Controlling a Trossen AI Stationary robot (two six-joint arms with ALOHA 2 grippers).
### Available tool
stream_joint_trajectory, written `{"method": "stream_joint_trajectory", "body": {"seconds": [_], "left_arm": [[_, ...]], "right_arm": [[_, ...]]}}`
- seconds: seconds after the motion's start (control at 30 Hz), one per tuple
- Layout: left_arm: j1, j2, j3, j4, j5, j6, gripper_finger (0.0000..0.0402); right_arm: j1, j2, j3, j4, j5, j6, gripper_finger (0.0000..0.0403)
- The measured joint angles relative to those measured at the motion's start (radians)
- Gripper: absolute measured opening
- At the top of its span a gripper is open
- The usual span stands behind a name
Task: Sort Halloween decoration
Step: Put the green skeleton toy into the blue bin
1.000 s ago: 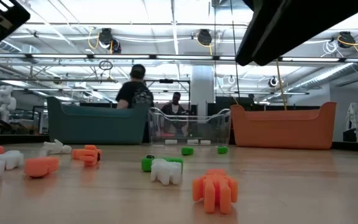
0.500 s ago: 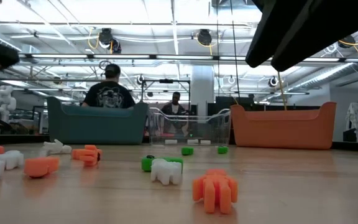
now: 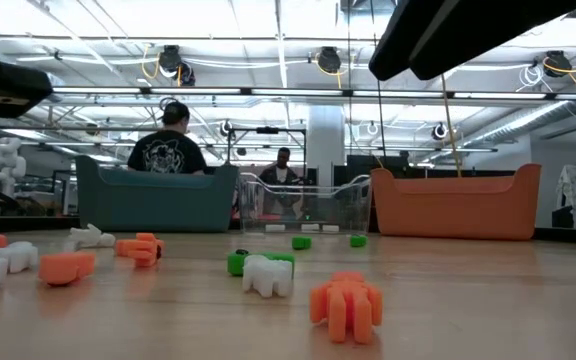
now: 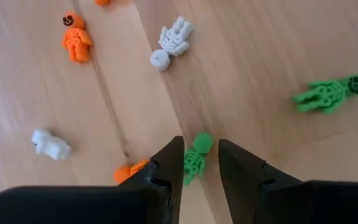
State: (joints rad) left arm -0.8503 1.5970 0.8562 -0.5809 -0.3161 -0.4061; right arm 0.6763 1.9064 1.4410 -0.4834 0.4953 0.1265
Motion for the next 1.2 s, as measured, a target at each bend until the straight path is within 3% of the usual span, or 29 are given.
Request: {"method": "stream_joint_trajectory", "body": {"seconds": [0.17, 1.2], "left_arm": [[0.000, 0.000, 0.000, -0.001, 0.075, -0.003, 0.0106], [0.001, 0.000, 0.000, -0.057, -0.020, 0.003, 0.0107]], "right_arm": [[0.000, 0.000, 0.000, -0.008, -0.002, 0.015, 0.0128], [0.006, 0.000, 0.000, -0.006, -0.002, 0.123, 0.0128]]}}
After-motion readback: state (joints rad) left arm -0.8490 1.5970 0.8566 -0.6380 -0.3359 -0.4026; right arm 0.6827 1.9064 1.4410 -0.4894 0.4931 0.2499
